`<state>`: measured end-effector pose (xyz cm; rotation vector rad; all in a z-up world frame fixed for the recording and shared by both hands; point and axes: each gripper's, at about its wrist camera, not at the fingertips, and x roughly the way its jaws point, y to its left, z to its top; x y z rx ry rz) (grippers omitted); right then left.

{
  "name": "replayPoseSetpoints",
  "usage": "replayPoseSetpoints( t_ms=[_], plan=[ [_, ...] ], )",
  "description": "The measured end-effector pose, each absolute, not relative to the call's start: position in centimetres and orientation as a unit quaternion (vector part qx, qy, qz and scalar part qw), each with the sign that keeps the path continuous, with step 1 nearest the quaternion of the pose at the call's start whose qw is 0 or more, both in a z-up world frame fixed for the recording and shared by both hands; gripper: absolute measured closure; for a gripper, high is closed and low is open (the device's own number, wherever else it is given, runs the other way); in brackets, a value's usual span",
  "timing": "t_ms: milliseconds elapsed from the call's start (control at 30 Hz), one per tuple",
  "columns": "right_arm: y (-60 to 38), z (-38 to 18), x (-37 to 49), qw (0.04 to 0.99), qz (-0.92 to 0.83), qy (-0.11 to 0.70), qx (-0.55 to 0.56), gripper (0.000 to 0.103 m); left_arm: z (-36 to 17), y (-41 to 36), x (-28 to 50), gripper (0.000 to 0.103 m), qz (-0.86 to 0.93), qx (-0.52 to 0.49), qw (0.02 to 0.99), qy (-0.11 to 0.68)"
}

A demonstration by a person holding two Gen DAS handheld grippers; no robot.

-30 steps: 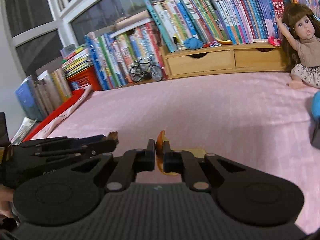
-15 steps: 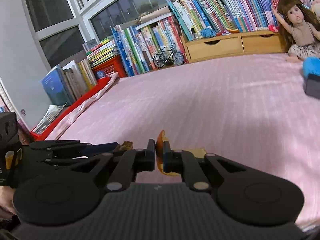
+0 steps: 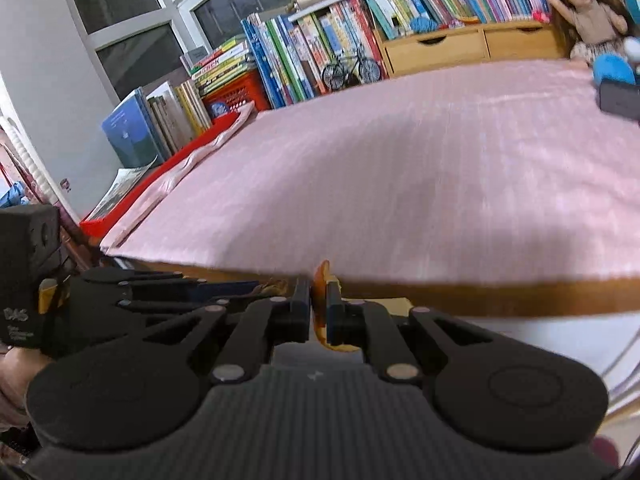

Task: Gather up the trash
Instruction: 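Carry brown scrap and orange peel into the bin and open both grippers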

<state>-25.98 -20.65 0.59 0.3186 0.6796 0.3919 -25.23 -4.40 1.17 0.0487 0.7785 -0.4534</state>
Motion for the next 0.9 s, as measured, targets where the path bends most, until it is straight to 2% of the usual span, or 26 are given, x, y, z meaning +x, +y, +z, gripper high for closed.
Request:
replayPoseSetpoints(
  t_ms=[500, 900],
  plan=[
    [-19.2, -6.0, -28.3, 0.880, 0.163, 0.410, 0.177, 0.092, -5.9, -4.2, -26.4, 0.081, -0.184, 0.023, 0.856, 0.482],
    [-18.2, -8.8, -27.8, 0.863, 0.151, 0.445, 0.185, 0.092, -9.0, -4.3, -26.1, 0.080, -0.164, 0.025, 0.834, 0.526]
  ],
)
